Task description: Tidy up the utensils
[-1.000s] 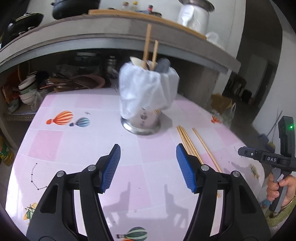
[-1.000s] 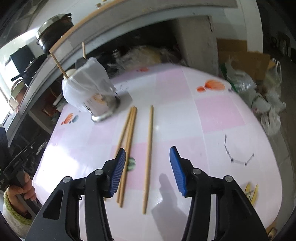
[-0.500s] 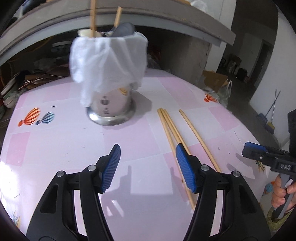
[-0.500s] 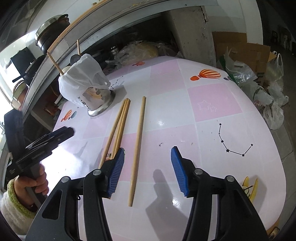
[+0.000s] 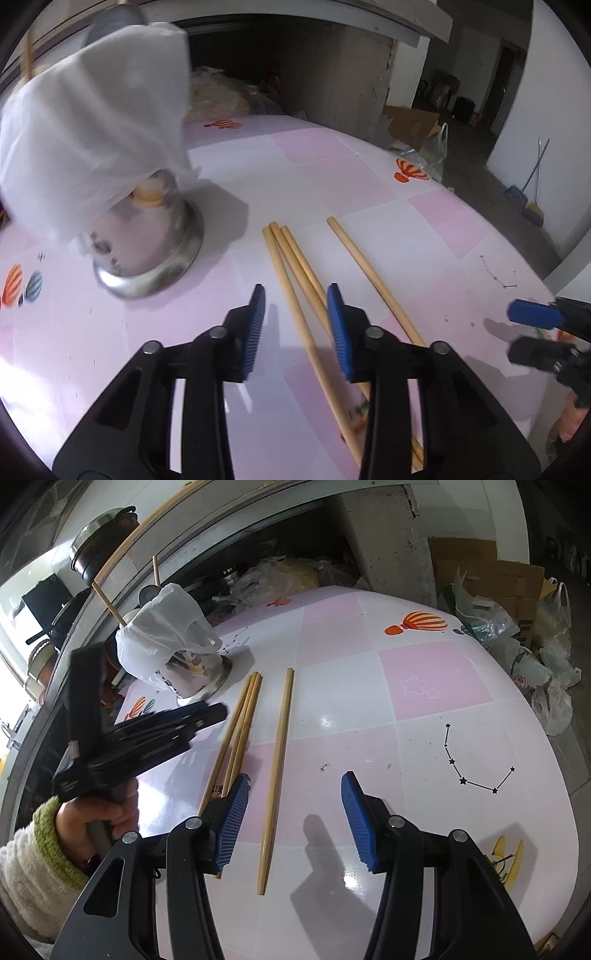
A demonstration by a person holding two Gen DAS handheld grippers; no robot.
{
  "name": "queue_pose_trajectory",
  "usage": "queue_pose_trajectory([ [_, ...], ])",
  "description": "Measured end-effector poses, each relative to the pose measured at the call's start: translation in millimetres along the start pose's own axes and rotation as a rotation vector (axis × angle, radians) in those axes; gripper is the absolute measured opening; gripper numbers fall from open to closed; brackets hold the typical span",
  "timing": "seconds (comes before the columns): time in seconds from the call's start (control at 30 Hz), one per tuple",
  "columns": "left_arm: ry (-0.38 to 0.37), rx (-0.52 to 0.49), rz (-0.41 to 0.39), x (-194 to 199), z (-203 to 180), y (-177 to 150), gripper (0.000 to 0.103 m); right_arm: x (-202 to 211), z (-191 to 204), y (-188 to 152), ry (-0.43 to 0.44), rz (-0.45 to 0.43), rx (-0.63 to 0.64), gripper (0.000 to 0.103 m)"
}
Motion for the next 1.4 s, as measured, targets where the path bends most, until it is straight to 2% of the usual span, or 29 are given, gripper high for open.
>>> queue_pose_trajectory([
  [0.2, 0.057, -0.012, 0.045, -25, 0, 8, 0.014, 3, -1, 1, -0.001, -0.006, -0.001, 0.052],
  [0.47, 0.094, -0.022, 0.065, -35, 0, 10, 0.010, 4, -6, 1, 0.000, -0.012, -0.013, 0.052],
  [0.7, 0.111, -0.006, 0.064, -27, 5, -1, 0.005, 5, -4, -1, 0.009, -0.014, -0.016, 0.052],
  [1.13, 0.118, 0.072, 0.111, 19, 29, -50, 0.005, 5, 3, 0, 0.027, -0.015, -0.004, 0.052],
  [1.33, 0.109, 0.064, 0.159, 28, 35, -55, 0.005, 7, 5, -1, 0.029, -0.017, 0.001, 0.052],
  [1.4, 0.109, 0.053, 0.166, 29, 37, -52, 0.009, 6, 5, -1, 0.029, -0.018, 0.001, 0.052],
])
Point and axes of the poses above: each gripper's, at about its wrist camera, not at the fingertips, and x roughly against the way its jaws point, z to its left, y to its top, the point moved 4 cm from there along -x, roughly the way its jaws point, and after that the axes turned 11 degrees about x, right-handed, at the moved point
